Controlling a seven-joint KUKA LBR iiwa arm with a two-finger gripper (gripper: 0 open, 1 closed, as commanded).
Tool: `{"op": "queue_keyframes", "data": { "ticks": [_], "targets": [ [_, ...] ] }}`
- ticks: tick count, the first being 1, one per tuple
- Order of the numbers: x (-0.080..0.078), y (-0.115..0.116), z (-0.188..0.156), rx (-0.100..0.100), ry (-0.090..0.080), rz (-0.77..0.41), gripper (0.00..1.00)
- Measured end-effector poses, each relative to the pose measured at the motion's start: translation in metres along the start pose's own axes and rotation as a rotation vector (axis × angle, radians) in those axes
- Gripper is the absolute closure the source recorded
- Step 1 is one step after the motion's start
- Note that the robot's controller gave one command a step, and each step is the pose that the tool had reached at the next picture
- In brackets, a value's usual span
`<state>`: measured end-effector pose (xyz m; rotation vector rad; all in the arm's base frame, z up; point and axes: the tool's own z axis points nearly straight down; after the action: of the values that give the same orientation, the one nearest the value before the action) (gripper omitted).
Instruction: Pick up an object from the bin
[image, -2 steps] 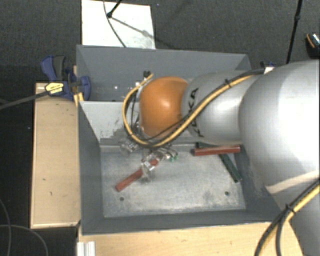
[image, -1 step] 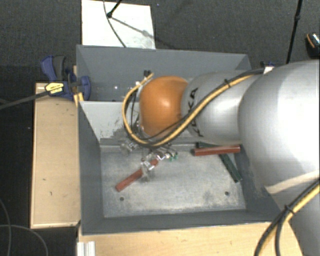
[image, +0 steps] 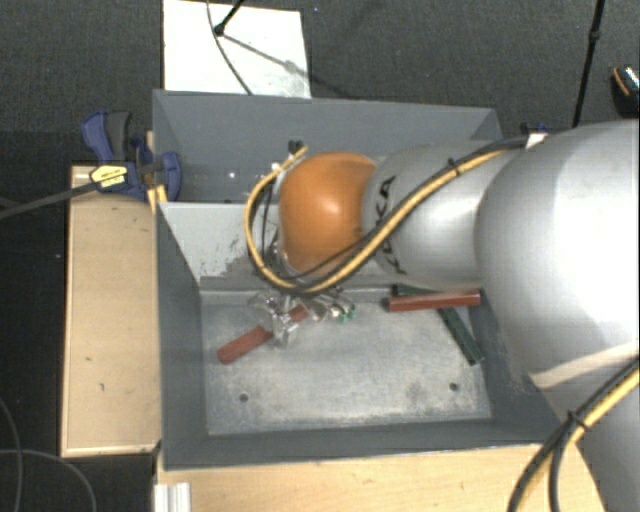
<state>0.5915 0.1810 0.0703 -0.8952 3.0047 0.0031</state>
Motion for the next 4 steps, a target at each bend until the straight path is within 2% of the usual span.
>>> {"op": "queue_keyframes", "data": {
  "ticks": [1, 2, 4],
  "targets": [
    [-0.002, 0.0, -0.014, 0.001, -0.002, 0.006, 1.0],
    [-0.004, -0.001, -0.063, 0.002, -0.002, 0.012, 1.0],
    [-0.007, -0.002, -0.07, 0.001, -0.004, 0.024, 1.0]
  ]
}}
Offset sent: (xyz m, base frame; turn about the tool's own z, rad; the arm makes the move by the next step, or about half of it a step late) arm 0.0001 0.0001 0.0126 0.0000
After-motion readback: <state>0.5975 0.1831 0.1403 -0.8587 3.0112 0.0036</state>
